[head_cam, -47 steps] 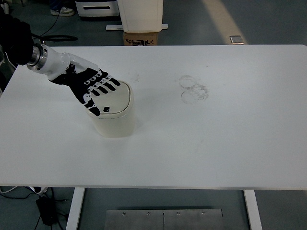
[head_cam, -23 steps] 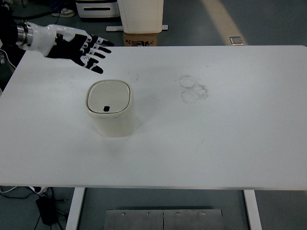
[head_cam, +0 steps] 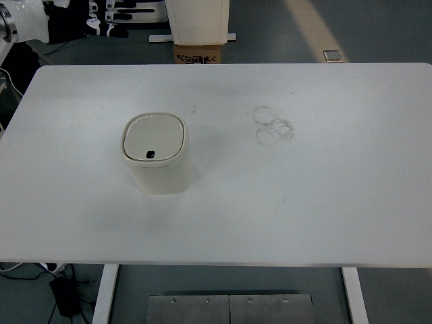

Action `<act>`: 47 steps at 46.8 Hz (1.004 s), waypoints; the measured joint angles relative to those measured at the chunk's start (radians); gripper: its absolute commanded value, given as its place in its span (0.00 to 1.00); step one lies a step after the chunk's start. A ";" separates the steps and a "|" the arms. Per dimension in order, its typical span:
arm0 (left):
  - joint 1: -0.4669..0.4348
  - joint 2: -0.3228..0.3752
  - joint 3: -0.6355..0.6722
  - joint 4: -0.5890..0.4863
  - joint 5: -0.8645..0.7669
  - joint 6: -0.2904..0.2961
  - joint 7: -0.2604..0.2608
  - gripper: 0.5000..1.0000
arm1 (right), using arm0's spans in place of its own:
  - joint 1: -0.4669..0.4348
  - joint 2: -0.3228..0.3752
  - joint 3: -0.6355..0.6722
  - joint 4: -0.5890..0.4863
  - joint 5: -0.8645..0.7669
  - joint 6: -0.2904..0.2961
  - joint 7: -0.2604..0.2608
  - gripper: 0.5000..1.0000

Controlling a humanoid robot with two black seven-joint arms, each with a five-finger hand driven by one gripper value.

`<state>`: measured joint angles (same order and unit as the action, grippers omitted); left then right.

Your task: Close trash bin

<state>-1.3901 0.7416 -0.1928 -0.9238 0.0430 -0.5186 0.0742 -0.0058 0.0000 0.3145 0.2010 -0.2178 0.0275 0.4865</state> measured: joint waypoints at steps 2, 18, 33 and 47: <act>0.027 0.000 -0.029 0.021 -0.026 0.000 -0.024 1.00 | 0.000 0.000 0.000 0.000 0.000 0.000 0.000 0.98; 0.256 0.004 -0.192 0.128 -0.193 0.018 -0.105 1.00 | -0.002 0.000 0.000 0.000 0.001 0.000 0.000 0.98; 0.496 0.007 -0.346 0.163 -0.247 0.031 -0.215 1.00 | -0.003 0.000 0.000 0.000 0.001 0.000 0.000 0.98; 0.668 -0.007 -0.421 0.172 -0.313 0.076 -0.274 1.00 | -0.015 0.000 0.000 0.000 0.001 0.000 0.000 0.98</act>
<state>-0.7223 0.7349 -0.6136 -0.7521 -0.2701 -0.4430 -0.1997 -0.0205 0.0001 0.3145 0.2010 -0.2164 0.0276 0.4863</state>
